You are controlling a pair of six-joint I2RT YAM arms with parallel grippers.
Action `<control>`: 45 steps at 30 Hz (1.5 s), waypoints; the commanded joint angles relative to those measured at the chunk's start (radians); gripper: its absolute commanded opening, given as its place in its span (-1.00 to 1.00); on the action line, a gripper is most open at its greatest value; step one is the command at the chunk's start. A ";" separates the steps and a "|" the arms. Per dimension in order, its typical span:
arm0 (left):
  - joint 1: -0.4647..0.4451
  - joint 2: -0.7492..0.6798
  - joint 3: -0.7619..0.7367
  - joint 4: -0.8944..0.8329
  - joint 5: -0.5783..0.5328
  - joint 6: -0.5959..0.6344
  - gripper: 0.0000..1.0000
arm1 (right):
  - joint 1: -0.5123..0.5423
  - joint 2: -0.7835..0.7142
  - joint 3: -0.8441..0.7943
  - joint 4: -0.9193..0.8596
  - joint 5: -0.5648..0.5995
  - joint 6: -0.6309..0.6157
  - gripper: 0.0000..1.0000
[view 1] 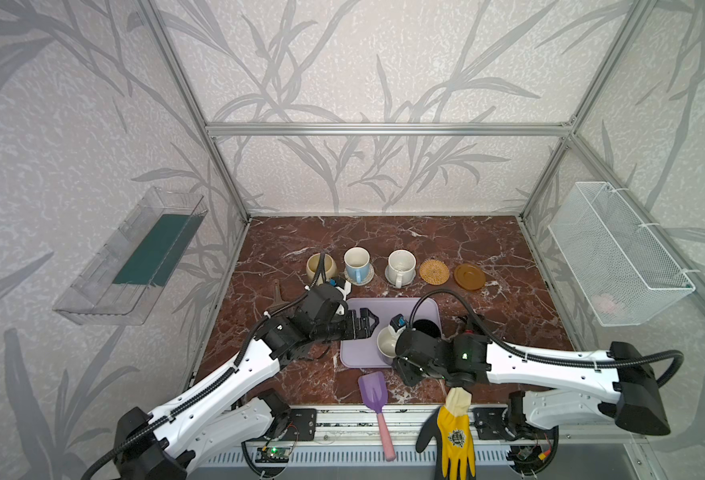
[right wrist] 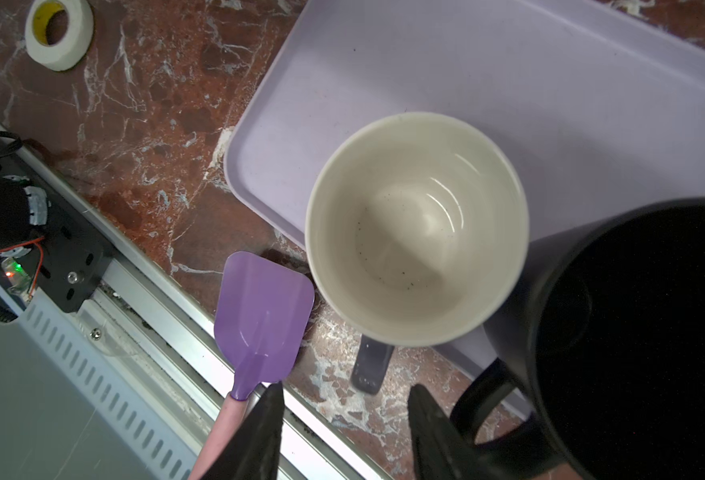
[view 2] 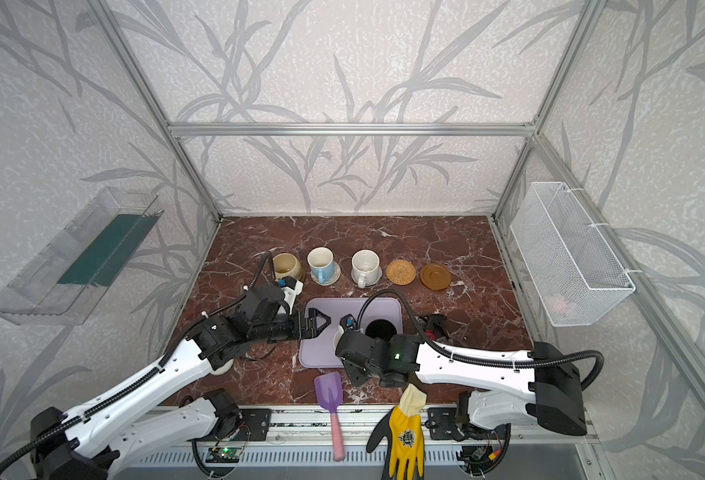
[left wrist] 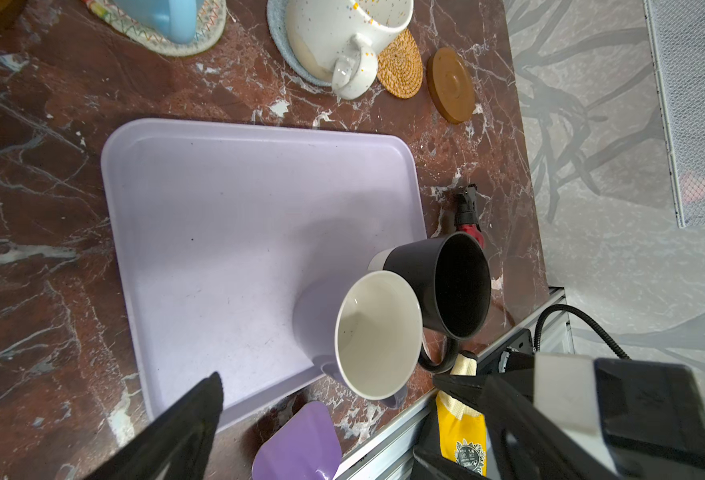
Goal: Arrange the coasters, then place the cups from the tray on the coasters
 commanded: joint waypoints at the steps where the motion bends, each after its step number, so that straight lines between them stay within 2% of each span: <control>1: 0.007 -0.024 -0.024 0.018 0.006 -0.023 0.99 | 0.009 0.039 -0.011 0.034 0.030 0.027 -0.08; 12: 0.007 -0.028 -0.112 0.061 -0.035 -0.090 0.99 | 0.008 0.158 0.004 0.086 0.097 0.047 -0.31; 17: 0.007 -0.025 -0.111 0.043 -0.061 -0.097 0.99 | 0.007 0.221 0.029 0.086 0.129 0.067 -0.36; 24: 0.007 -0.018 -0.097 0.034 -0.062 -0.097 0.99 | 0.008 0.311 0.069 0.088 0.129 0.073 -0.31; 29: 0.007 -0.039 -0.101 0.019 -0.076 -0.097 0.99 | 0.008 0.346 0.095 0.078 0.150 0.063 -0.38; 39: 0.007 -0.106 -0.140 0.028 -0.087 -0.129 0.99 | 0.008 0.334 0.094 0.099 0.166 0.052 -0.62; 45: 0.007 -0.121 -0.146 0.040 -0.094 -0.144 0.99 | 0.007 0.294 0.094 0.111 0.181 0.033 -0.69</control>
